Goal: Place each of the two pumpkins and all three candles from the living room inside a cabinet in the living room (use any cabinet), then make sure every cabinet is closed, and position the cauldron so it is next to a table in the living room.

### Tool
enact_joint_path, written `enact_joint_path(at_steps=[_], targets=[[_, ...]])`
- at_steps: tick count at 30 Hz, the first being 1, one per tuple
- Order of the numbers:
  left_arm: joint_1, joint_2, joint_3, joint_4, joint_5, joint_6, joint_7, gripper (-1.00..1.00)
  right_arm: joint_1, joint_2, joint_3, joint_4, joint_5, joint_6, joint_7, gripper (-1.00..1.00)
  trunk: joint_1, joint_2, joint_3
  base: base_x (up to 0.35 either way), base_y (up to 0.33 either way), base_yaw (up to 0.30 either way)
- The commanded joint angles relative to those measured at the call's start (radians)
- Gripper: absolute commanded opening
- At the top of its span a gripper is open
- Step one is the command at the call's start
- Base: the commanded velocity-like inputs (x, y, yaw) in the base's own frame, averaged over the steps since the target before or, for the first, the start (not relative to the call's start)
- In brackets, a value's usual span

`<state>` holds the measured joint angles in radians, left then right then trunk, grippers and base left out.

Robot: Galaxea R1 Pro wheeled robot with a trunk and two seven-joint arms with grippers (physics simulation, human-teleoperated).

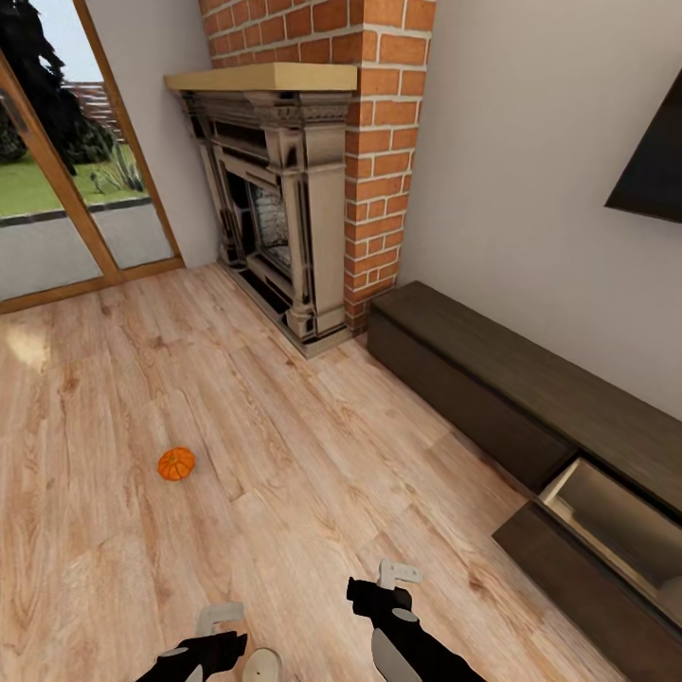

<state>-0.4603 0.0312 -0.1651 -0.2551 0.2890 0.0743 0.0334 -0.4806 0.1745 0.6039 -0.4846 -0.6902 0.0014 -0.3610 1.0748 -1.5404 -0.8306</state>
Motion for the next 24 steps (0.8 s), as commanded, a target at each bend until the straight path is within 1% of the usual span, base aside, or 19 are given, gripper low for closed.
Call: enact_joint_path(at_steps=[1,3,5,8,13,24], targets=[[0.0,-0.009,-0.009,-0.003,0.008,0.005,0.003,1.0,-0.001,0.0,0.005,0.0,-0.005,0.0,-0.007,1.0,0.004,-0.008,-0.004,0.0,0.0,0.0],[0.0,-0.019,-0.013,-0.002,0.004,0.005,0.003,1.0,-0.001,0.0,0.005,0.0,-0.005,0.0,-0.007,1.0,0.012,-0.022,-0.01,0.0,0.0,0.0],[0.0,-0.034,-0.028,0.008,-0.009,0.005,0.004,1.0,-0.001,0.0,0.005,0.0,-0.005,0.0,-0.007,1.0,0.019,-0.036,-0.016,0.0,0.0,0.0],[0.0,-0.042,-0.039,0.024,-0.017,-0.007,0.005,1.0,-0.001,0.0,0.005,0.0,-0.005,0.0,-0.007,1.0,0.031,-0.057,-0.026,0.0,0.0,0.0],[0.0,-0.045,-0.043,0.029,-0.019,-0.023,0.005,1.0,-0.001,0.0,0.005,0.0,-0.005,0.0,-0.007,1.0,0.05,-0.092,-0.042,0.0,0.0,0.0],[0.0,-0.045,-0.044,0.029,-0.019,-0.027,0.005,1.0,-0.001,0.0,0.005,-0.003,-0.004,-0.004,-0.004,1.0,0.092,-0.169,-0.076,0.0,0.0,0.0]])
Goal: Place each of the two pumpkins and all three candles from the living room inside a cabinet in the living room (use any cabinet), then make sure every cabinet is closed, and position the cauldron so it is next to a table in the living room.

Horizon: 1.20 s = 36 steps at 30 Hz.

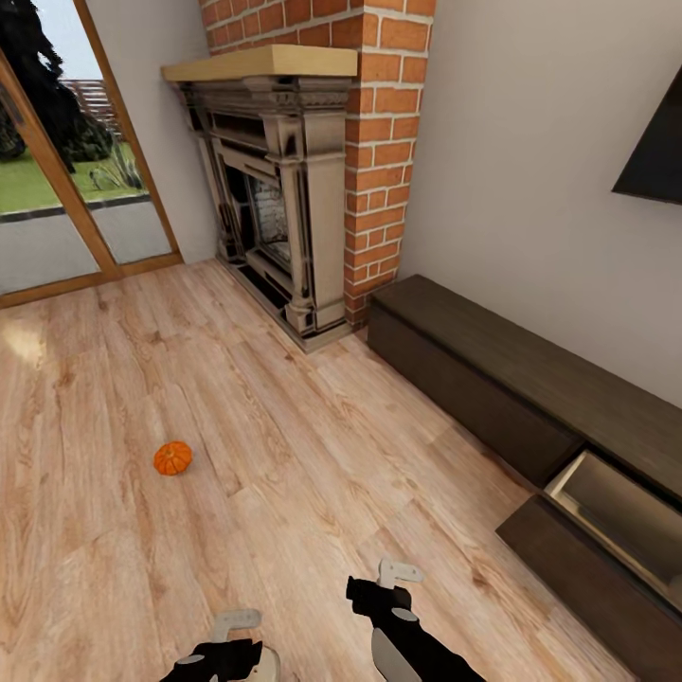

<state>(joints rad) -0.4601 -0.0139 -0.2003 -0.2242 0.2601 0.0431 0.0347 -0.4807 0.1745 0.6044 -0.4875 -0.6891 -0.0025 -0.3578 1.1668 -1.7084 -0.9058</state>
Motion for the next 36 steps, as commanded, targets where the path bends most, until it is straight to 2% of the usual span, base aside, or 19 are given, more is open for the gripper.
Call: enact_joint_path(at_steps=[1,3,4,7,9,12,15,18,20,21,23,24,27,29,31,33,36], targets=[[0.0,0.0,-0.008,-0.002,0.01,0.004,0.004,1.0,-0.001,0.0,0.005,-0.005,-0.004,0.0,0.002,1.0,0.004,-0.008,-0.004,0.0,0.0,0.0],[0.0,0.0,-0.008,-0.002,0.01,0.004,0.004,1.0,-0.001,0.0,0.004,-0.013,-0.003,-0.001,0.044,1.0,0.012,-0.022,-0.01,0.0,0.0,0.0],[0.0,0.001,-0.008,-0.002,0.009,0.004,0.004,1.0,-0.001,0.0,0.004,-0.021,-0.006,-0.001,0.095,1.0,0.015,-0.029,-0.013,0.0,0.0,0.0],[0.0,0.001,-0.009,-0.002,0.009,0.004,0.004,1.0,0.009,-0.007,-0.001,-0.038,-0.015,0.0,0.308,1.0,0.027,-0.05,-0.023,0.0,0.0,0.0],[0.0,0.002,-0.009,-0.002,0.008,0.004,0.004,1.0,0.013,-0.029,-0.004,-0.041,-0.019,0.001,0.427,1.0,0.035,-0.064,-0.029,0.0,0.0,0.0],[0.0,0.002,-0.01,-0.002,0.008,0.004,0.004,1.0,0.015,-0.064,-0.006,-0.043,-0.036,0.003,0.551,1.0,0.046,-0.085,-0.038,0.0,0.0,0.0],[0.0,0.002,-0.01,-0.002,0.008,0.004,0.004,1.0,0.017,-0.104,-0.007,-0.043,-0.086,0.004,0.674,1.0,0.058,-0.106,-0.048,0.0,0.0,0.0],[0.0,0.002,-0.01,-0.002,0.007,0.004,0.004,1.0,0.017,-0.162,-0.006,-0.043,-0.147,0.005,0.793,1.0,0.069,-0.127,-0.057,0.0,0.0,0.0],[0.0,0.002,-0.01,-0.003,0.007,0.004,0.004,1.0,0.017,-0.188,-0.006,-0.043,-0.167,0.009,0.843,1.0,0.077,-0.141,-0.063,0.0,0.0,0.0],[0.0,0.002,-0.01,-0.002,0.007,0.004,0.004,1.0,0.017,-0.208,-0.006,-0.045,-0.177,0.014,0.891,1.0,0.081,-0.148,-0.067,0.0,0.0,0.0],[0.0,0.002,-0.01,-0.003,0.007,0.004,0.004,1.0,0.017,-0.221,-0.006,-0.071,-0.184,0.036,0.956,1.0,0.088,-0.162,-0.073,0.0,0.0,0.0],[0.0,0.001,-0.01,-0.003,0.007,0.004,0.004,1.0,0.017,-0.225,-0.007,-0.13,-0.185,0.084,0.984,1.0,0.092,-0.169,-0.076,0.0,0.0,0.0],[0.0,0.002,-0.01,-0.003,0.007,0.004,0.004,1.0,0.017,-0.227,-0.01,-0.373,-0.183,0.268,0.984,1.0,0.104,-0.19,-0.085,0.0,0.0,0.0],[0.0,0.003,-0.01,-0.003,0.007,0.004,0.004,1.0,0.017,-0.227,-0.027,-0.516,-0.185,0.355,0.919,1.0,0.111,-0.204,-0.092,0.0,0.0,0.0],[0.0,0.003,-0.01,-0.003,0.007,0.004,0.004,1.0,0.017,-0.227,-0.064,-0.616,-0.186,0.397,0.835,1.0,0.119,-0.218,-0.098,0.0,0.0,0.0],[0.0,0.003,-0.01,-0.003,0.007,0.004,0.005,1.0,0.017,-0.227,-0.089,-0.677,-0.181,0.414,0.771,1.0,0.127,-0.232,-0.104,0.0,0.0,0.0],[0.0,0.002,-0.01,-0.003,0.007,0.004,0.005,1.0,0.017,-0.227,-0.101,-0.702,-0.179,0.422,0.737,1.0,0.138,-0.253,-0.114,0.0,0.0,0.0]])
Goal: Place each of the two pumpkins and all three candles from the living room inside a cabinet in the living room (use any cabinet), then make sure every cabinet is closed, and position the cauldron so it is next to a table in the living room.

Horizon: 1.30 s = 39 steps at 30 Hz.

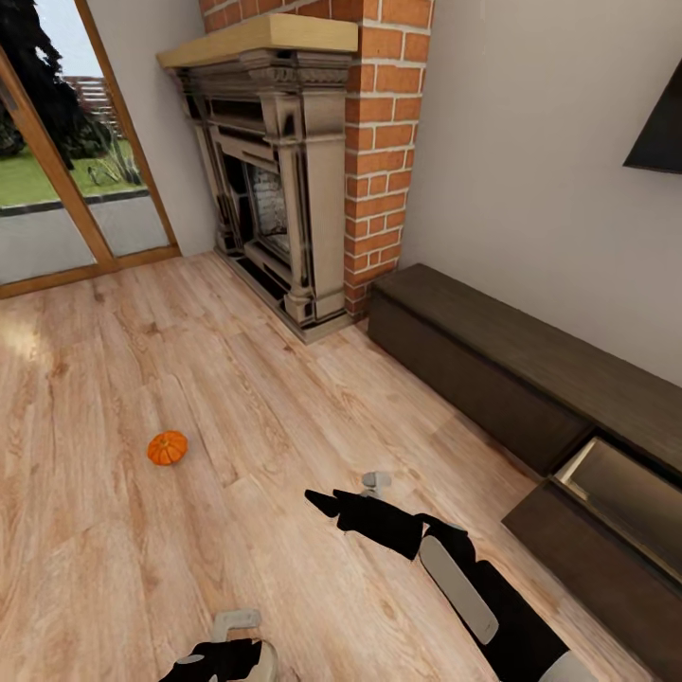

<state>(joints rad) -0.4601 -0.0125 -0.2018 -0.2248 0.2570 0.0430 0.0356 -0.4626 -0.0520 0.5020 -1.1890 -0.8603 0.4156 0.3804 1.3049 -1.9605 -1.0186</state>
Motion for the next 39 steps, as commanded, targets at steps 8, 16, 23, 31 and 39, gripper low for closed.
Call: enact_joint_path(at_steps=[8,16,23,31,39], targets=[[0.0,0.0,-0.008,-0.002,0.01,0.005,0.004,1.0,-0.001,0.0,-0.005,-0.014,-0.005,0.007,-0.018,1.0,0.031,-0.057,-0.026,0.0,0.0,0.0],[0.0,0.0,-0.008,-0.002,0.01,0.004,0.004,1.0,-0.001,-0.001,-0.006,-0.013,-0.007,0.008,-0.018,1.0,0.061,-0.113,-0.051,0.0,0.0,0.0],[-0.001,-0.001,-0.01,-0.012,0.008,0.005,0.011,1.0,-0.001,-0.002,-0.005,-0.015,-0.012,0.009,-0.018,1.0,0.088,-0.162,-0.073,0.0,0.0,0.0],[-0.007,-0.002,-0.01,-0.114,0.009,0.018,0.019,1.0,-0.001,-0.002,-0.005,-0.023,-0.015,0.011,-0.018,1.0,0.119,-0.218,-0.098,0.0,0.0,0.0],[-0.006,0.001,-0.006,-0.121,0.018,0.008,0.02,1.0,-0.001,-0.002,-0.005,-0.021,-0.017,0.011,-0.018,1.0,0.149,-0.274,-0.123,0.0,0.0,0.0]])
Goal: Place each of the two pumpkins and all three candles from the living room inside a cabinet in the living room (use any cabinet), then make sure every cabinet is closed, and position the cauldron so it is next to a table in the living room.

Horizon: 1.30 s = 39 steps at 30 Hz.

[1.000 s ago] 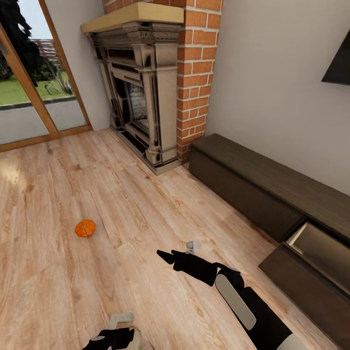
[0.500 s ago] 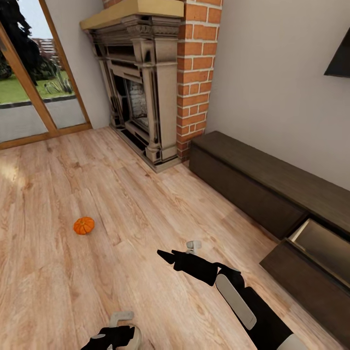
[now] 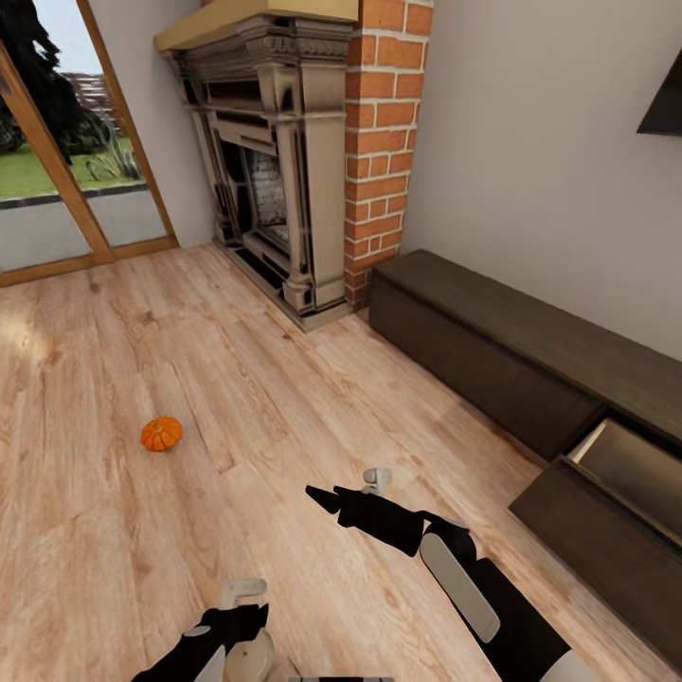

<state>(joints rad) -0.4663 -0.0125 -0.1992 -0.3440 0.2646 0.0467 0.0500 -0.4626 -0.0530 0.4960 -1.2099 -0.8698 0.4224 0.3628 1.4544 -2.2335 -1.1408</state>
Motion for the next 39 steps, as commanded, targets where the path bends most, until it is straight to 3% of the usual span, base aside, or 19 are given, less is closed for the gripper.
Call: enact_joint_path(at_steps=[1,39], targets=[[0.0,0.001,-0.008,-0.001,0.01,0.004,0.005,1.0,-0.001,0.0,0.001,0.0,-0.008,0.004,-0.001,1.0,0.004,-0.008,-0.004,0.0,0.0,0.0],[-0.003,0.017,-0.006,-0.07,0.004,0.018,0.005,1.0,-0.001,0.001,-0.001,0.017,-0.007,0.004,-0.002,1.0,0.146,-0.267,-0.124,0.0,0.0,0.0]])
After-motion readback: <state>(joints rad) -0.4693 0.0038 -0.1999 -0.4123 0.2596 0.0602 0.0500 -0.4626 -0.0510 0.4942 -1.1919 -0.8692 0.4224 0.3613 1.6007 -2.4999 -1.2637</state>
